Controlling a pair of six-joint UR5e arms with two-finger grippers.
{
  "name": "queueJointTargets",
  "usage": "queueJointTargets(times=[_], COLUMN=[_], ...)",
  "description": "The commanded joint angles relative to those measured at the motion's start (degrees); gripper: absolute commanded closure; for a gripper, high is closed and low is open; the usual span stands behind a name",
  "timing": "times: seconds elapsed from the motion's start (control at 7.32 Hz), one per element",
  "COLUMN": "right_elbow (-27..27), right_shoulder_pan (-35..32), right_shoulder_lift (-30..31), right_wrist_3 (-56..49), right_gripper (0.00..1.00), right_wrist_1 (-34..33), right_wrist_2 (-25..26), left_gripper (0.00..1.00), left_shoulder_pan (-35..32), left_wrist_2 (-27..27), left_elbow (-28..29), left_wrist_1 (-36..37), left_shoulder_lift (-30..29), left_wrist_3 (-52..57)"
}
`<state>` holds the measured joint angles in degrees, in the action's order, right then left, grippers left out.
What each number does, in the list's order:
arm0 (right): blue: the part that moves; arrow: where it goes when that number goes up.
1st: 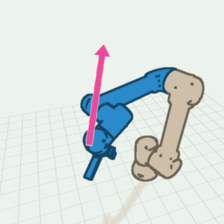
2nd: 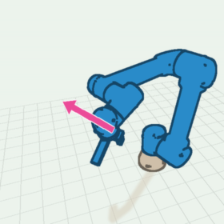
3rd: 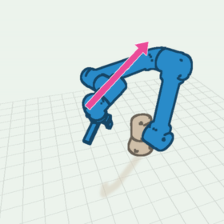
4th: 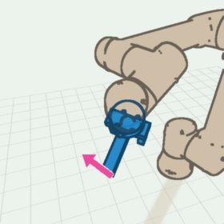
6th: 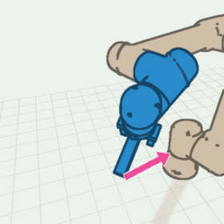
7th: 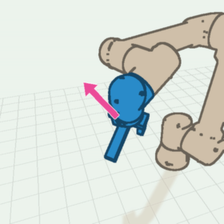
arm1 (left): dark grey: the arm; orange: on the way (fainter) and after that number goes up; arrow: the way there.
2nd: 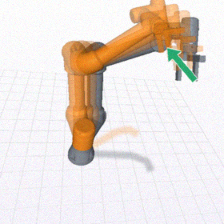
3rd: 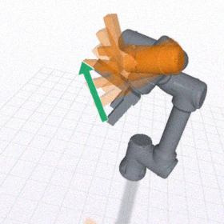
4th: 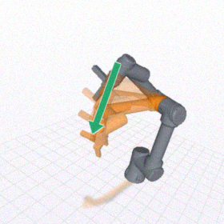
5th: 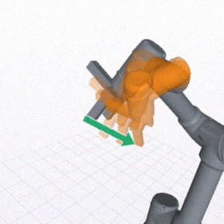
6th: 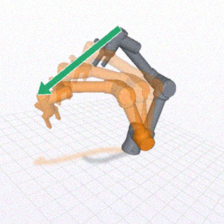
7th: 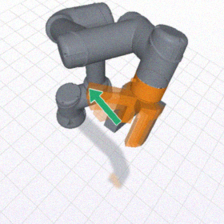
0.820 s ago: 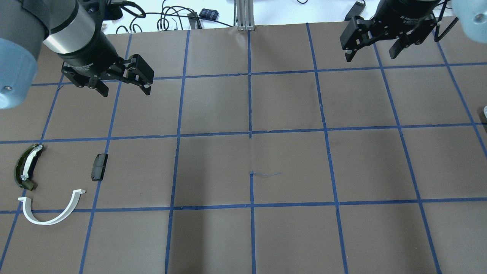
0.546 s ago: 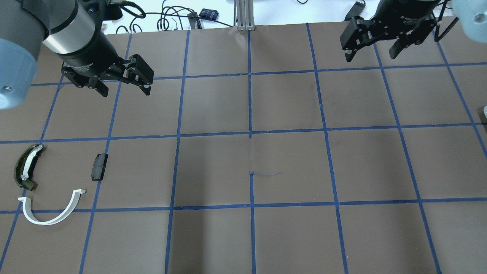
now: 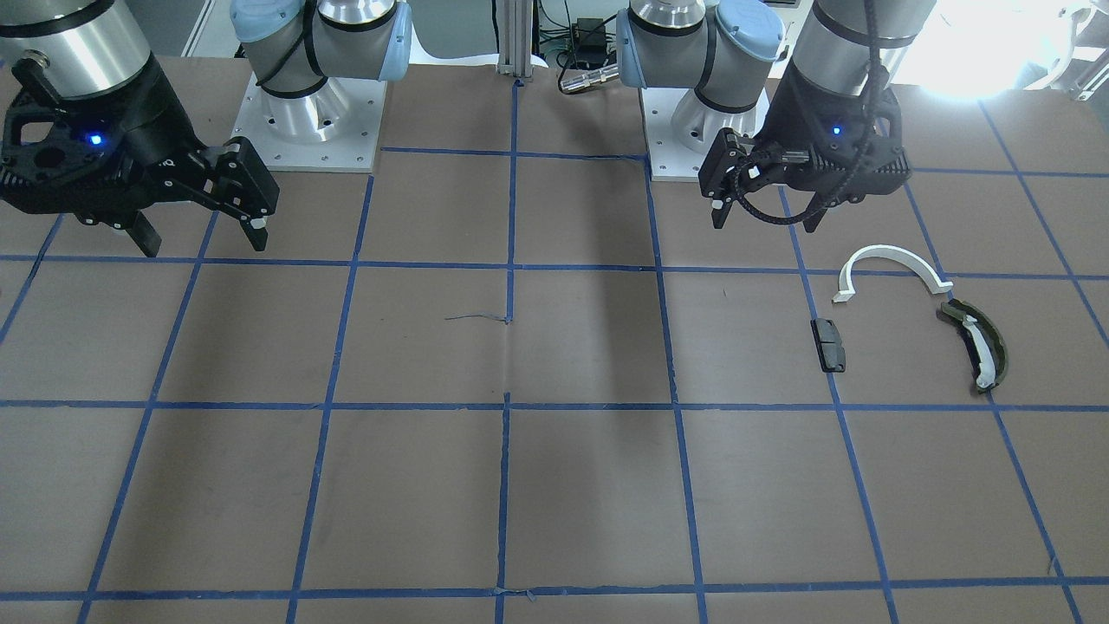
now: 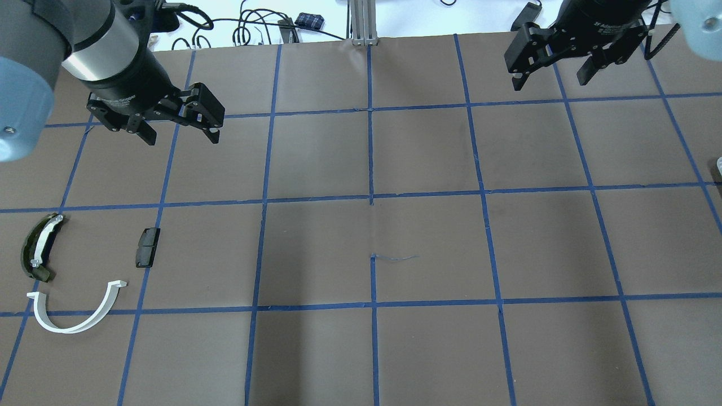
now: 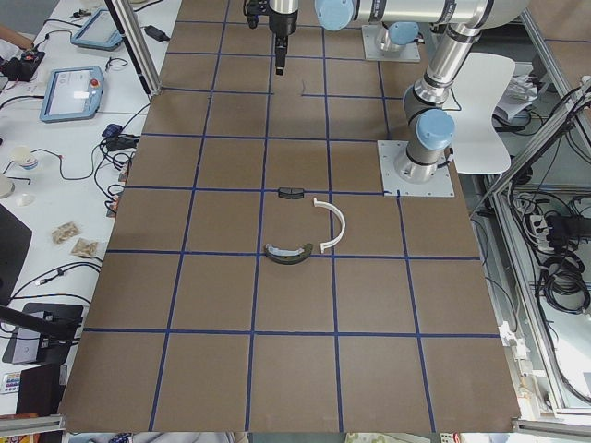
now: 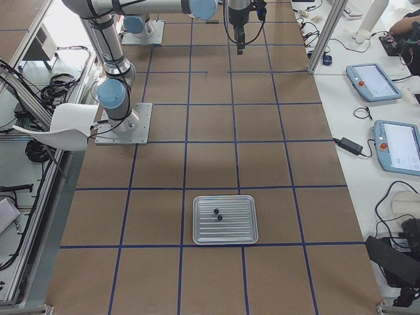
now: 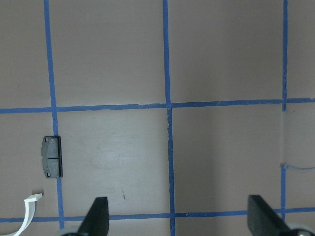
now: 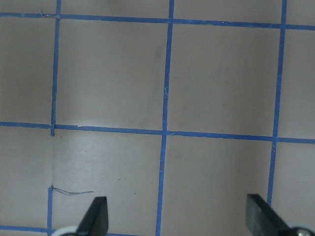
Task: Place bearing gear from tray to pile
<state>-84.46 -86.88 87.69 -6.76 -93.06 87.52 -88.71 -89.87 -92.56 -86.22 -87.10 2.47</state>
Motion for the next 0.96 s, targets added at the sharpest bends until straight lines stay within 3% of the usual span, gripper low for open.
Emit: queueJointTargets(times=[0.0, 0.14, 0.27, 0.41, 0.82], right_elbow=[-0.18, -0.09, -0.27, -0.36, 0.43], right_shoulder_pan=[0.48, 0.92, 2.31, 5.64, 20.12], right_shoulder_lift=[0.03, -0.32, -0.5, -2.32, -8.47], right_wrist_3=[-0.27, -0.62, -4.28, -10.41, -37.27], right_gripper=[0.0, 0.0, 0.0, 0.0, 0.0], right_wrist_1=[0.07, -0.27, -0.54, -0.8, -1.85], right_wrist_2=[0.19, 0.19, 6.28, 7.65, 7.58], left_gripper=[0.0, 0.0, 0.0, 0.0, 0.0], left_shoulder_pan=[0.03, 0.03, 0.03, 0.03, 0.03], left_wrist_2=[-0.04, -0.04, -0.04, -0.04, 0.05], left_elbow=[0.01, 0.01, 0.01, 0.01, 0.01], left_wrist_1=[0.0, 0.0, 0.09, 0.09, 0.44], left_shoulder_lift=[0.0, 0.0, 0.0, 0.0, 0.0], left_wrist_3=[-0.01, -0.01, -0.01, -0.01, -0.01])
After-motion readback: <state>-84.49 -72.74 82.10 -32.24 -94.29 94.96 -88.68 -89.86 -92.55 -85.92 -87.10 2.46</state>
